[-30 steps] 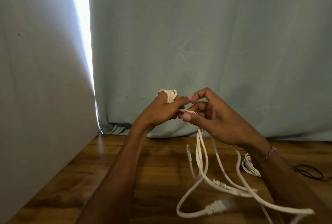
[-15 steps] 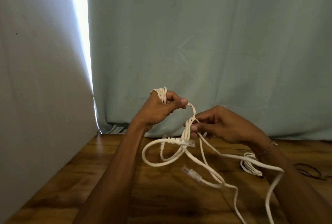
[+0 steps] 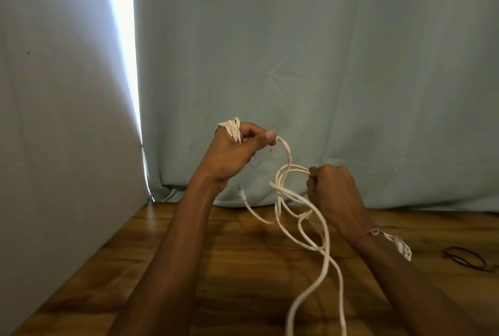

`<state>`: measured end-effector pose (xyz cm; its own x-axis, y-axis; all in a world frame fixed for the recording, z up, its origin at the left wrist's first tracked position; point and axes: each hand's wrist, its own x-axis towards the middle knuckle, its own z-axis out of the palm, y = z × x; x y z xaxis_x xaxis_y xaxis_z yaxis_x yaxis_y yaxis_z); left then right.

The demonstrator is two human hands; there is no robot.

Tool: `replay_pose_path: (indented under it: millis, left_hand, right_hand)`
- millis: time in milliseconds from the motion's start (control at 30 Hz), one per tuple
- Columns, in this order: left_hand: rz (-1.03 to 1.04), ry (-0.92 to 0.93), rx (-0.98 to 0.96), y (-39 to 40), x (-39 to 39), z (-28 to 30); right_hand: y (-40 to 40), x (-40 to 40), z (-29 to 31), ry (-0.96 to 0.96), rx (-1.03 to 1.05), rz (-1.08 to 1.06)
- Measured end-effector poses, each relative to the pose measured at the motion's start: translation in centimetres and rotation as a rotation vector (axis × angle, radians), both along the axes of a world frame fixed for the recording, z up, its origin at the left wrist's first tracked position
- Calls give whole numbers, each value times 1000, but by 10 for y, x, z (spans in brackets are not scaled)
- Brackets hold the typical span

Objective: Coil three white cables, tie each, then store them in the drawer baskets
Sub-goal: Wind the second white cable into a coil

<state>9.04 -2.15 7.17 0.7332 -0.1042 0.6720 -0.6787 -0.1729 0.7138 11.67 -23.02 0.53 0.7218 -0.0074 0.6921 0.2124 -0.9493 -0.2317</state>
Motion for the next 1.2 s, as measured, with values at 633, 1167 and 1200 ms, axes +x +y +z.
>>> replay_pose_path:
  millis: [633,1167,1200]
  left_hand:
    - [69,184,-473,-28,15,-10]
    - [234,225,-532,-26,28,-17]
    - [239,224,-541,-26,29,-17]
  right_hand:
    - [2,-8,2,273,457,139]
    - [13,-26,21,378,438,491]
    - [14,-28,21,319,369,490]
